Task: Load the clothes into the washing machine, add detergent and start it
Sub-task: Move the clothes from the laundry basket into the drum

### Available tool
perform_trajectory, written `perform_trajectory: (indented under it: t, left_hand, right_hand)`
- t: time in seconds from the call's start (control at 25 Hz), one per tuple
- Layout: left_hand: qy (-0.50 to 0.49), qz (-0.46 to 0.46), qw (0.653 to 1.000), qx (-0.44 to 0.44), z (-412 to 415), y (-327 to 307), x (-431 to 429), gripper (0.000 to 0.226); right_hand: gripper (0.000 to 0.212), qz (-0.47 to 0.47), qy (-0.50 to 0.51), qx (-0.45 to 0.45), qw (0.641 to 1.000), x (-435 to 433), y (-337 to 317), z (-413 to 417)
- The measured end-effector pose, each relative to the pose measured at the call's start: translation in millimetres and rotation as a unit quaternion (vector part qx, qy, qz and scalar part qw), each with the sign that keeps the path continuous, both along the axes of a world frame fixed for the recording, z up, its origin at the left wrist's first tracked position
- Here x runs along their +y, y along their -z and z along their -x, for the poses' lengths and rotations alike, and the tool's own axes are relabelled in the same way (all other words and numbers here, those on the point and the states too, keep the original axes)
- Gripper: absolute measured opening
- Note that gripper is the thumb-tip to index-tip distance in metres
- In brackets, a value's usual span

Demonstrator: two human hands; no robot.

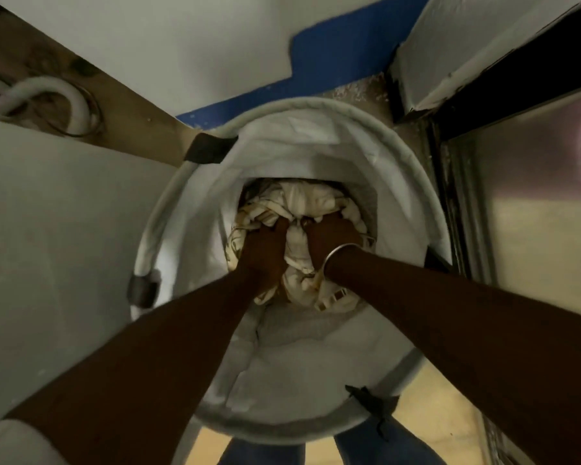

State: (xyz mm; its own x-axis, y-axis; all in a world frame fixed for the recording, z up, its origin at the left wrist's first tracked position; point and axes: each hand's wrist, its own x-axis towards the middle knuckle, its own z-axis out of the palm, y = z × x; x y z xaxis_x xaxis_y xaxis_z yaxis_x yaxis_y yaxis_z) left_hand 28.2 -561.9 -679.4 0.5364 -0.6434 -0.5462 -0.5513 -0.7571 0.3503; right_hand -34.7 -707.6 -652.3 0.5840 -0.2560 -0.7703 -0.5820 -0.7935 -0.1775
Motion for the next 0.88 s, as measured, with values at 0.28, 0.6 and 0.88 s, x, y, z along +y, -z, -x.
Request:
perform_trajectory:
  t: [0.28,0.6,0.88]
  left_hand:
    - [-0.019,-0.037,0.999,-0.027,16.3,-132.0,42.8,0.084]
    - [-0.02,0.031,0.998,-0.055,5.2,-290.1,38.0,0.069]
    - [-0.026,0.115,0.989,-0.095,-19.4,-412.0,22.2,0.078]
  right_hand:
    - [0.057,0.019,-0.125,-0.04,0.991,23.3,-156.8,11.6]
    - [0.072,0.048,-0.097,-0.078,0.991,20.7,-302.5,11.4]
    - [0.083,0.11,-0.086,-0.121,0.983,7.5,-419.1,-0.9]
